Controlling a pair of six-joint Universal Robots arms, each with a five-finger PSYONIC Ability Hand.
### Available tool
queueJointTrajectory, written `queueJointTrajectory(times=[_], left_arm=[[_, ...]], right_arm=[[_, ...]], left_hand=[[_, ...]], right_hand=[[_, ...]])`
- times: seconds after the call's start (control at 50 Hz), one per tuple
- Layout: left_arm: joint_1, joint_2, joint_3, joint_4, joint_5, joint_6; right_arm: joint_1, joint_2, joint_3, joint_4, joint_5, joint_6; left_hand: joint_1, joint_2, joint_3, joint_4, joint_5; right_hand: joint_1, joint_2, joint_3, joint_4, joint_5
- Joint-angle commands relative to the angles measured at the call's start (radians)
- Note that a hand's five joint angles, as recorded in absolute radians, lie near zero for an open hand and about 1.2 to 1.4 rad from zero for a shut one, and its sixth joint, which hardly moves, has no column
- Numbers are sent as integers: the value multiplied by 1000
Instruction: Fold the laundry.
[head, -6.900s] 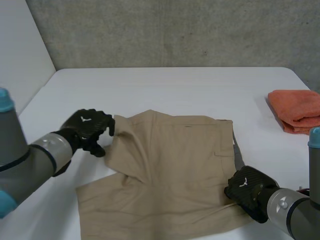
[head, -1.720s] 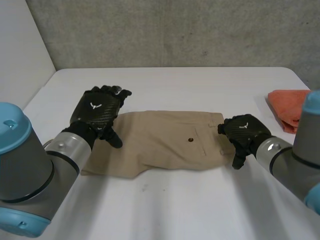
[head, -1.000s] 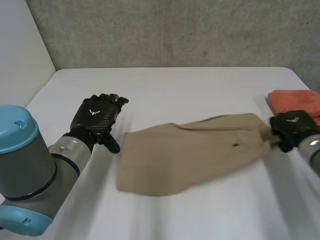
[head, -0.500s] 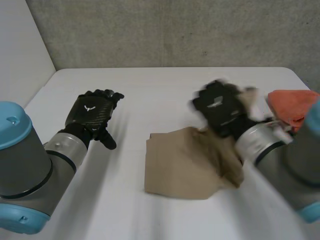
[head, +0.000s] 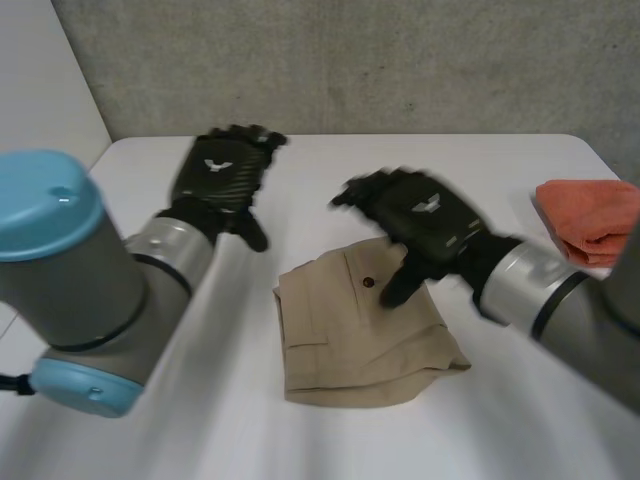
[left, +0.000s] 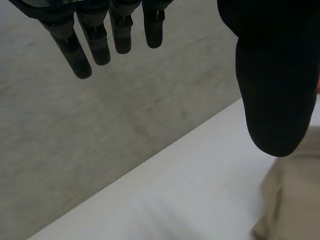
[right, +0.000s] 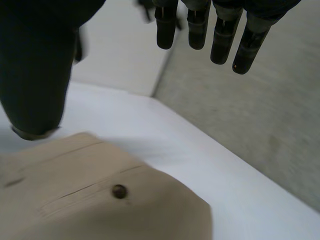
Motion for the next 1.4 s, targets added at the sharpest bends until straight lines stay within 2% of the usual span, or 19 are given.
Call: queueJointTrajectory(times=[0.02, 0.12, 0.18, 0.34, 0.56, 0.66, 0.72, 0.82, 0.96, 1.04, 1.16, 1.22, 1.3, 1.4], left_arm=[[-159, -158, 144, -91, 0, -5], [-212, -279, 182, -155, -9, -38], [-211, -320, 187, -178, -12, -43], [-191, -397, 205, -258, -113, -28], [-188, -413, 195, -304, -107, -5], [-197, -351, 195, -303, -102, -3], [-194, -264, 190, -303, -69, -5], [-173, -154, 185, -304, 19, -6], [-81, 3, 184, -342, 105, -19], [-55, 48, 185, -393, 146, -28], [-42, 61, 195, -447, 223, -40], [-42, 61, 196, -461, 227, -48], [-42, 60, 198, -462, 229, -60], [-45, 61, 196, -464, 229, -58]], right_arm=[[-106, 19, -25, 77, 97, 185], [-101, 149, -58, 103, 178, 80], [-100, 221, -76, 111, 200, 29], [-83, 376, -93, 116, 204, -34], [-71, 376, -79, 110, 249, -149], [-71, 332, -76, 99, 264, -151], [-72, 295, -69, 90, 266, -149], [-77, 133, -23, 47, 295, -149], [-66, -70, 101, 10, 333, -149], [-43, -124, 195, 4, 330, -148], [40, -119, 324, -99, 332, -149], [83, -93, 390, -209, 330, -163], [104, 19, 425, -344, 333, -164], [124, 100, 427, -368, 326, -166]], left_hand=[[-4, -18, -27, -18, -36], [2, -12, -21, -12, -31], [5, -9, -18, -10, -28], [5, -9, -18, -10, -28], [-7, -21, -30, -21, -39], [-13, -27, -36, -27, -45], [-13, -27, -36, -27, -45], [-13, -27, -36, -27, -45], [-7, -21, -30, -21, -39], [-7, -21, -30, -21, -39], [-7, -21, -30, -21, -39], [-7, -21, -30, -21, -39], [-4, -18, -27, -18, -36], [-1, -15, -24, -15, -33]], right_hand=[[-29, -44, -37, -59, -62], [-29, -44, -37, -59, -62], [-29, -44, -37, -59, -62], [-29, -44, -37, -59, -62], [-29, -44, -37, -59, -62], [-29, -44, -37, -59, -62], [-29, -44, -37, -59, -62], [-29, -44, -37, -59, -62], [-29, -44, -37, -59, -62], [-29, -44, -37, -59, -62], [-29, -44, -37, -59, -62], [-29, -44, -37, -59, -62], [-29, -44, -37, -59, -62], [-29, -44, -37, -59, -62]])
